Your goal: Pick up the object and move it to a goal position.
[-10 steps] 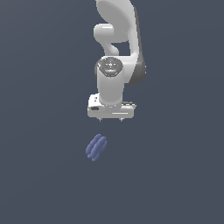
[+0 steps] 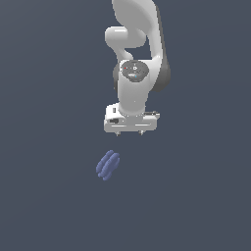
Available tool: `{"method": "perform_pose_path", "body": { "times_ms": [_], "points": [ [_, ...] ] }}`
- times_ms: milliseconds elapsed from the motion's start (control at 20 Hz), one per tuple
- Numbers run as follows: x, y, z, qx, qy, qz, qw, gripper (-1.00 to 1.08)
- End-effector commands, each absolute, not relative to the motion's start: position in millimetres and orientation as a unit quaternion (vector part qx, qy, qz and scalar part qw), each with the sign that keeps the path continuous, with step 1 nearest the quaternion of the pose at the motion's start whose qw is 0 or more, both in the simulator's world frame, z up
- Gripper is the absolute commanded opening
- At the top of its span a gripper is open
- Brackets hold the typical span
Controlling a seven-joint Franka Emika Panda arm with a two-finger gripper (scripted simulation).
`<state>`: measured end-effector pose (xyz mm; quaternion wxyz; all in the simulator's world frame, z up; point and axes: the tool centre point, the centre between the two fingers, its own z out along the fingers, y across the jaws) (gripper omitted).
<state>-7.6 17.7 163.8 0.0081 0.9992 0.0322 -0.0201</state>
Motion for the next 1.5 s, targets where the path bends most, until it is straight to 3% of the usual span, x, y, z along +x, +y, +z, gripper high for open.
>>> {"method": "perform_pose_path", "body": {
  "times_ms": [0,450,1450],
  "points": [
    [-7.8,19.9,164.9,0.999,0.038,-0.019,0.009,1.00],
    [5.5,8.0,162.7,1.000,-0.003,-0.018,0.007,1.00],
    [82.2,-70.8,147.1,0.968,-0.253,-0.002,0.000,1.00]
  ]
}}
